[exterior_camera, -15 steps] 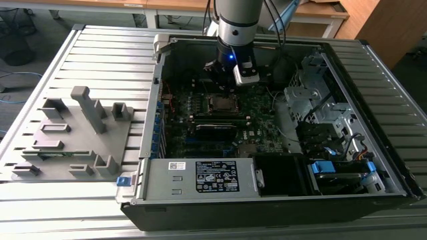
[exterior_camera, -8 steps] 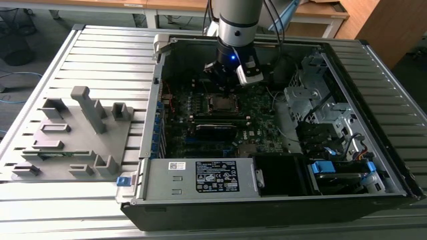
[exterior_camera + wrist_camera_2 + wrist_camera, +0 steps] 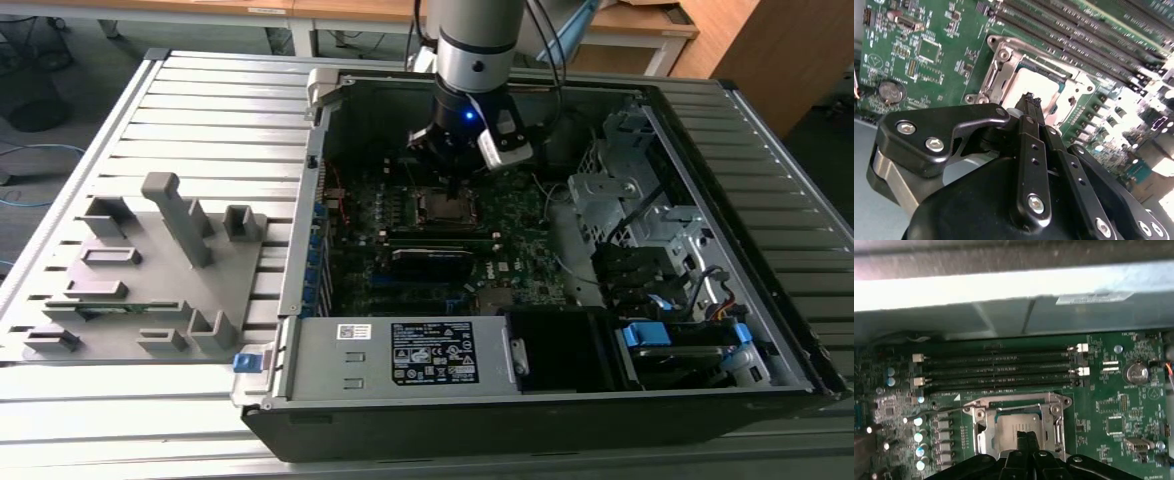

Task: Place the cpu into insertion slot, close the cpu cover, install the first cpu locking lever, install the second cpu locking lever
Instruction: 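Close the cpu cover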

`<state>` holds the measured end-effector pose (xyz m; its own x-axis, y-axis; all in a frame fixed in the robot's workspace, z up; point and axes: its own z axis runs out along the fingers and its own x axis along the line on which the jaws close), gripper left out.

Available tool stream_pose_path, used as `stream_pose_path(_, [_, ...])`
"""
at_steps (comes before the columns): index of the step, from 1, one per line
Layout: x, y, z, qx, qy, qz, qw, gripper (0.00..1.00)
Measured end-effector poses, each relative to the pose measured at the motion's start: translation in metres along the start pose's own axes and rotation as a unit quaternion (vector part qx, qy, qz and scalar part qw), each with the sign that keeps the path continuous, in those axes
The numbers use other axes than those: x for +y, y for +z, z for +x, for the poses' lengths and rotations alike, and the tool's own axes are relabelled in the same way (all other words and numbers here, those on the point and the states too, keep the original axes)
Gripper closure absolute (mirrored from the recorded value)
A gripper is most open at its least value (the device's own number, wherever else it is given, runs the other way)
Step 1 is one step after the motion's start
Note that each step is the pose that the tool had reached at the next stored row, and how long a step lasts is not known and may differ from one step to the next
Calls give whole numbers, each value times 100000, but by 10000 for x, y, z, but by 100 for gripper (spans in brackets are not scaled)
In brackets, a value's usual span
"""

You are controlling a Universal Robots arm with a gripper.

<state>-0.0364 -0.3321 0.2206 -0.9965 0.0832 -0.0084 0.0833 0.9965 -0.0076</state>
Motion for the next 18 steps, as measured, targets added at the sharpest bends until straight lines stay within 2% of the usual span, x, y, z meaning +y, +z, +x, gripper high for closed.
stream_pose_path(1, [0, 1, 0, -33, 0, 357, 99999, 90])
stream_pose_path(3, [0, 8, 0, -50, -7, 580, 99998, 90])
stream_pose_path(7, [0, 30, 3, -50, -1, 586, 99998, 90])
stream_pose_path(11, [-2, 32, 17, -69, 8, 406, 99999, 90])
stream_pose_path(18, [-15, 38, 184, -519, 7, 252, 99998, 90])
